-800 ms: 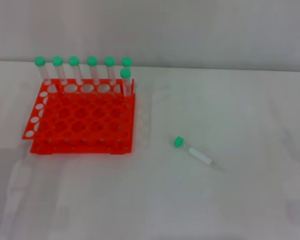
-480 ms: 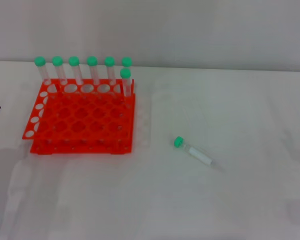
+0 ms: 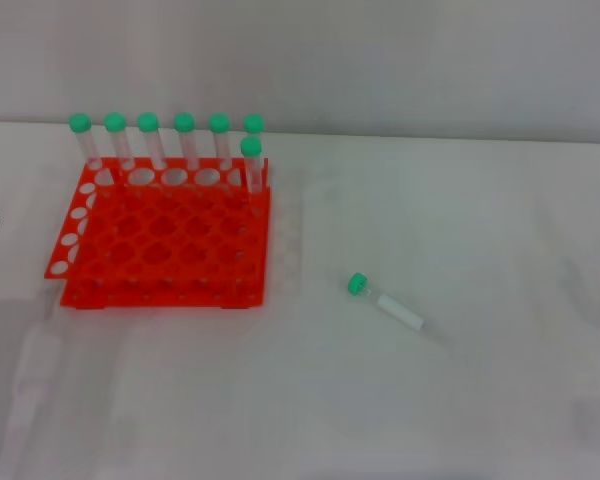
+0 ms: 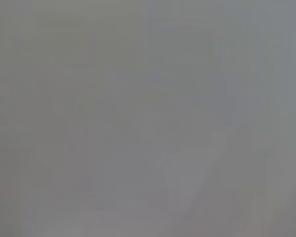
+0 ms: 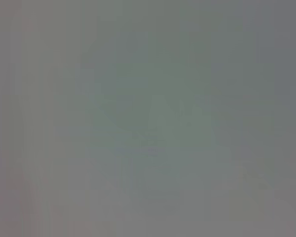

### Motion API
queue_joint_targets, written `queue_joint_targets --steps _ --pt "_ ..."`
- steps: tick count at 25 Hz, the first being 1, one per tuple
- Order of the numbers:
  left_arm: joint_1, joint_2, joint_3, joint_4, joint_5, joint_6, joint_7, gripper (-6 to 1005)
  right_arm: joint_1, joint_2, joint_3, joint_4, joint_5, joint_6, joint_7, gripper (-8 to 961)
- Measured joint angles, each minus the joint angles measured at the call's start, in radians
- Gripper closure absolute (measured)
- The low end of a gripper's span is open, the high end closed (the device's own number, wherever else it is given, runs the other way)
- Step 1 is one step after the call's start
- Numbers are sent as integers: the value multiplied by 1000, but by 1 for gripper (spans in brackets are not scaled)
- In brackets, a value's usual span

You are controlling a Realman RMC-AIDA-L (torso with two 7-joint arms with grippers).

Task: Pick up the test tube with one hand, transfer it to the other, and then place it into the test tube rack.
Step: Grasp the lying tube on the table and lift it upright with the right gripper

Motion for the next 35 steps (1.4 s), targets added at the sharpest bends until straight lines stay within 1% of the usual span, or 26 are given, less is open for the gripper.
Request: queue_joint_targets --steps 2,5,7,11,12,15,16,18,22,24,25,26,27,28,31,32,34,35 --pt "1 0 0 1 0 -1 0 111 1 -3 -2 -11 -25 1 53 111" --pt "1 0 0 3 0 -3 0 111 10 -13 -3 -58 -113 1 166 111" --pt "1 0 0 4 0 -4 0 111 13 -18 -3 -130 -218 -6 270 111" --pt "-1 1 0 6 0 1 0 110 12 -21 -3 -330 -405 -66 529 112" --pt "-1 1 0 6 0 2 0 110 10 -21 -3 -408 -477 -94 634 112" --pt "-2 2 0 7 -2 2 0 110 10 -22 -3 -612 -668 -140 867 112" --pt "-3 2 0 7 -2 2 0 110 10 -20 -5 -687 -745 -146 939 113" --pt "-5 3 0 7 -2 2 0 111 9 -18 -24 -800 -840 -147 1036 115" --pt "-9 4 -1 7 -3 4 4 111 8 -20 -118 -1078 -1089 -159 1305 118" --pt "-11 5 -1 7 -4 5 6 111 9 -19 -162 -1226 -1239 -158 1472 120" --pt "-11 5 -1 7 -5 5 6 111 8 -19 -184 -1285 -1296 -157 1537 121" --pt "-11 5 -2 7 -6 5 6 111 8 -19 -184 -1285 -1296 -157 1537 122" --pt "-11 5 -3 7 -6 5 6 111 6 -17 -282 -1470 -1465 -151 1733 122" --pt "-11 5 -4 7 -7 5 6 111 6 -18 -303 -1505 -1496 -149 1767 123" --pt "-13 5 -5 7 -7 16 7 111 11 -17 -439 -1689 -1691 -132 1986 126" --pt "-14 5 -5 7 -7 22 8 111 18 -16 -476 -1720 -1741 -125 2042 127" --pt "-18 5 -5 7 -7 38 8 111 47 -15 -568 -1780 -1861 -92 2173 129" --pt "-18 5 -5 7 -7 42 8 111 74 -16 -627 -1799 -1928 -62 2233 129"
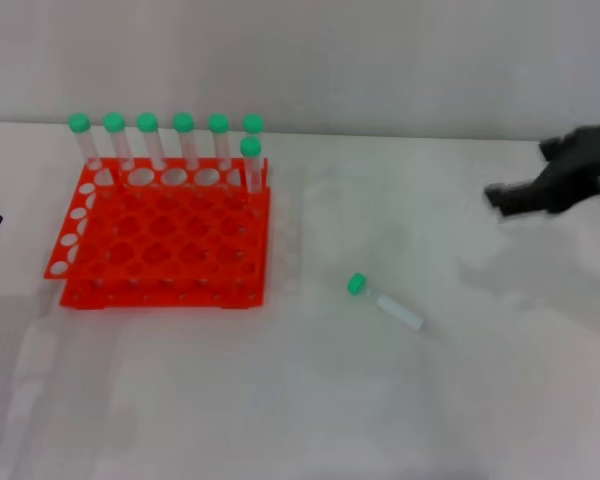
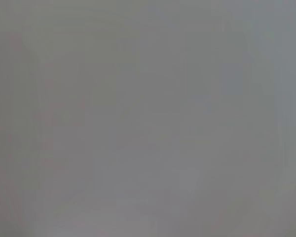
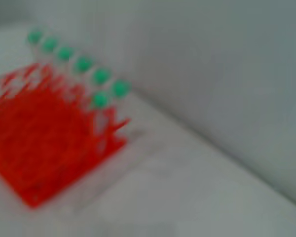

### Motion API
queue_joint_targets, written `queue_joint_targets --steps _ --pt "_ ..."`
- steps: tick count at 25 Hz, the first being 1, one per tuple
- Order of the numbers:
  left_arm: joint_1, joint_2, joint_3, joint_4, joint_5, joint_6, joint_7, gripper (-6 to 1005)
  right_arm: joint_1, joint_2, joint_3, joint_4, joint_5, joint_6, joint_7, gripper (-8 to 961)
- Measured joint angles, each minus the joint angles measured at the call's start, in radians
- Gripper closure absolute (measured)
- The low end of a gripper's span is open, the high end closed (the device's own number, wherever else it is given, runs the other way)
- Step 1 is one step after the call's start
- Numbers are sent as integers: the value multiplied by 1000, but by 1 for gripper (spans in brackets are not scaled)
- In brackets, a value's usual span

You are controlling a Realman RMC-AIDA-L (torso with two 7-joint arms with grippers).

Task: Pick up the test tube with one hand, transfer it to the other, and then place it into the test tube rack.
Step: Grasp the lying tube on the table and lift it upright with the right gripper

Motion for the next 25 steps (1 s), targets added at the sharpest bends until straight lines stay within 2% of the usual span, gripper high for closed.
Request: queue_joint_targets --steps 4,9,12,13,18,25 --pt "-3 0 2 1 0 2 0 110 101 2 -198 7 -155 85 175 133" --pt "-10 0 4 1 6 3 0 110 232 13 -397 179 -212 92 316 137" --pt "-17 -1 5 1 8 4 0 110 255 15 -423 236 -210 83 335 140" --pt "-18 -2 5 -1 12 4 0 110 285 16 -447 317 -202 61 351 141" --pt "-14 -2 5 0 21 5 -2 110 369 16 -465 465 -122 15 358 145" --pt "-12 -2 5 1 22 5 -1 111 440 16 -475 555 -81 -27 362 151"
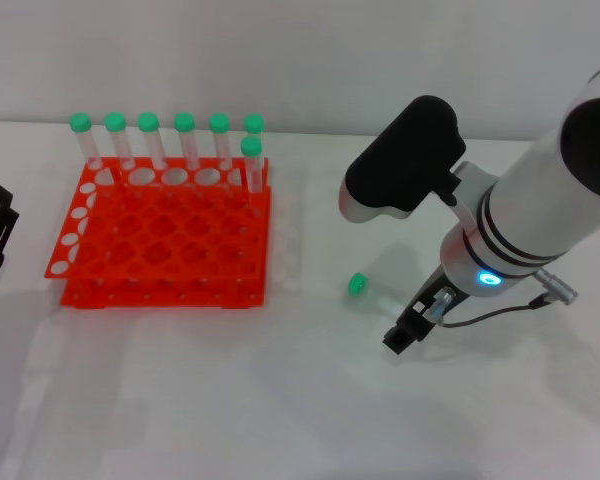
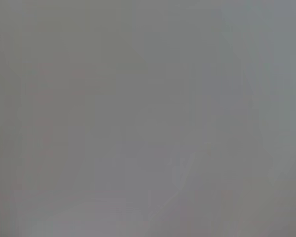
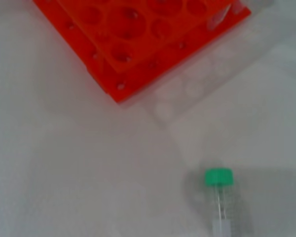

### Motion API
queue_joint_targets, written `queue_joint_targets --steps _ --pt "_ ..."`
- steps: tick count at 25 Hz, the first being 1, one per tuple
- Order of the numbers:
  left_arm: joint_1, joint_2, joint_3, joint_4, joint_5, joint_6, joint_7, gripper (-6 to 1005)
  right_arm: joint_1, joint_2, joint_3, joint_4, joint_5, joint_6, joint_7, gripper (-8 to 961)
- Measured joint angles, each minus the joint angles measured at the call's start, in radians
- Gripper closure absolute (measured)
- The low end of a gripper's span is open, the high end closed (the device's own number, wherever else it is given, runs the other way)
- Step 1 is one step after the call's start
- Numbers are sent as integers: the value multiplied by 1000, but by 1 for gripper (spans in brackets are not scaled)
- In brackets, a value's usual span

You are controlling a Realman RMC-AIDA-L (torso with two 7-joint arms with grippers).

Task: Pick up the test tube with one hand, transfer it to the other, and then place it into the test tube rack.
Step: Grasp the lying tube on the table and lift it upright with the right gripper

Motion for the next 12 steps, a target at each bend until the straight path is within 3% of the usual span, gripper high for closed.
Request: queue_joint_targets --steps 9,12 --pt "3 0 0 0 -6 2 1 110 60 0 -3 103 24 -31 -5 159" --pt "3 -1 0 0 -8 2 1 110 65 0 -3 114 24 -34 -5 281"
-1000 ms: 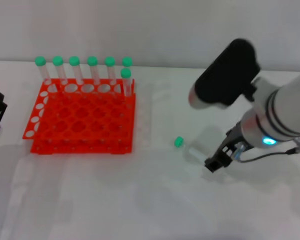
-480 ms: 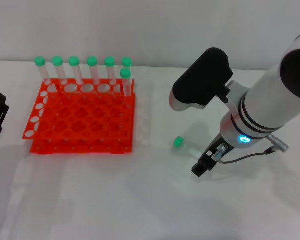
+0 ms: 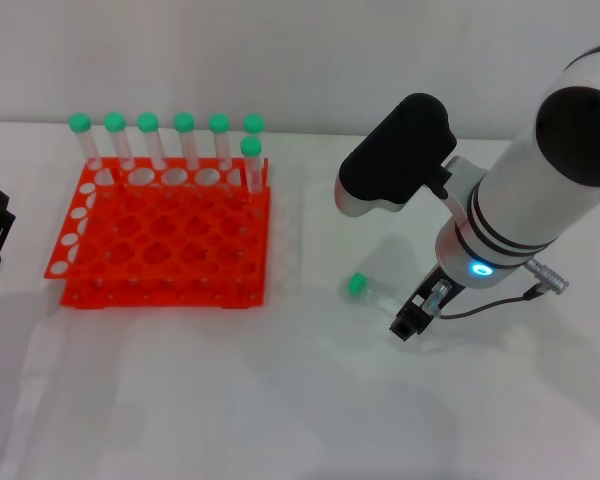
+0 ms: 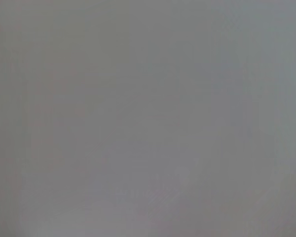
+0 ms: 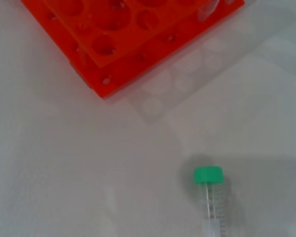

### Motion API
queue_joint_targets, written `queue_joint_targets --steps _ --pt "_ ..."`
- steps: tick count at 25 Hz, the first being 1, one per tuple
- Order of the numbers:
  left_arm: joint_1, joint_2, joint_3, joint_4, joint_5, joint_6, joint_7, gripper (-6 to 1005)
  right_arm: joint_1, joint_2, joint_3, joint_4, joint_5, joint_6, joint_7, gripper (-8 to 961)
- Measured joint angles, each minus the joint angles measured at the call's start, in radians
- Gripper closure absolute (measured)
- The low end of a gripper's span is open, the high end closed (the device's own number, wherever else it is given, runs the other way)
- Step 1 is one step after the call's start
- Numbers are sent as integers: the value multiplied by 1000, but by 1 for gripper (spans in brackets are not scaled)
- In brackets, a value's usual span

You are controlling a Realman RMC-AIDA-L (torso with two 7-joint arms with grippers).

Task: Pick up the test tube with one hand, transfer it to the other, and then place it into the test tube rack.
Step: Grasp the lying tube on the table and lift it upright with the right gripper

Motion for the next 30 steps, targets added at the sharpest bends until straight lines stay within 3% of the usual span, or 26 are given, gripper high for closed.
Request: queue_joint_targets --steps 2,8,27,30 --pt "0 0 0 0 0 0 0 110 1 0 0 2 0 -1 0 363" --pt "0 0 0 0 -1 0 0 111 5 0 -10 23 23 -20 -5 423" --pt "-1 0 -2 0 -1 0 -2 110 55 0 -15 186 103 -87 -48 441" --pt "-3 0 -2 0 -1 0 -3 110 56 0 -16 188 103 -90 -49 479"
